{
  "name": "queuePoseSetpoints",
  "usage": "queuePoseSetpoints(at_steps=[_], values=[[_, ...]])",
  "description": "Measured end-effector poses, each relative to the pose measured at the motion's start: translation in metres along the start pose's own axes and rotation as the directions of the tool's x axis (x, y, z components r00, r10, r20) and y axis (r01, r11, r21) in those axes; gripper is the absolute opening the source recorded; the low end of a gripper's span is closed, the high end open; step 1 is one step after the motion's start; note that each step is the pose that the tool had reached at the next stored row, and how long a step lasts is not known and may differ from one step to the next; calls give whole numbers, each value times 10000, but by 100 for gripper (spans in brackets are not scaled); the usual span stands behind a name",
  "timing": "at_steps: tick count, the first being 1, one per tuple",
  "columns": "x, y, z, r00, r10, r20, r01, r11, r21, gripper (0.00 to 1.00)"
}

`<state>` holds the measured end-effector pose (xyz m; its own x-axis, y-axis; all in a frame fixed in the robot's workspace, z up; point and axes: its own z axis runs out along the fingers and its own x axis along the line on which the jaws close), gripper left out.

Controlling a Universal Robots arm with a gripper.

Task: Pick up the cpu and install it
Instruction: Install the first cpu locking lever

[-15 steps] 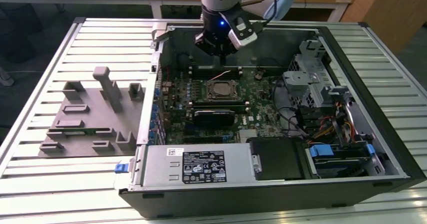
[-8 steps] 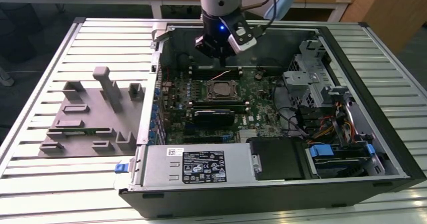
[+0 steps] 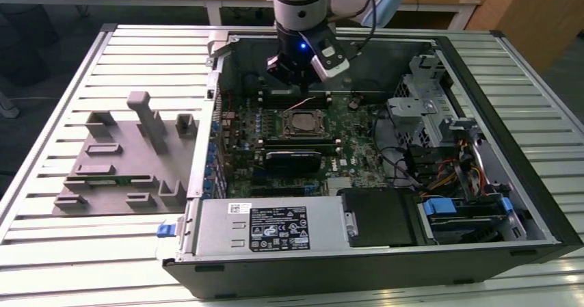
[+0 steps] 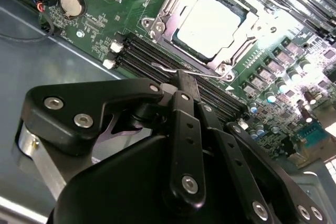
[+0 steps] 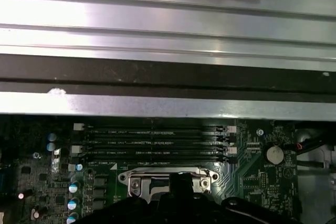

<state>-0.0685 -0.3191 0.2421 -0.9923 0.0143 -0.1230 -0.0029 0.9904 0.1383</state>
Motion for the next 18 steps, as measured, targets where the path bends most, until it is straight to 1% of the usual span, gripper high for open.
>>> queuePoseSetpoints(at_steps=[2,4,6,10,12,15,17,18], values=[[2,-2,11,10000,7,-1,-7,10000,-59,11],[3,-3,24,10000,11,2,-11,10000,-84,11],[7,-8,53,10000,8,16,-8,10000,-87,11],[16,-17,114,10000,0,68,0,10000,-86,11],[17,-18,124,9999,-7,121,8,10000,-87,11],[19,-20,143,9997,13,253,-11,10000,-86,11],[22,-22,153,9994,139,302,-136,9999,-70,11],[22,-23,154,9994,164,307,-162,9998,-66,11]])
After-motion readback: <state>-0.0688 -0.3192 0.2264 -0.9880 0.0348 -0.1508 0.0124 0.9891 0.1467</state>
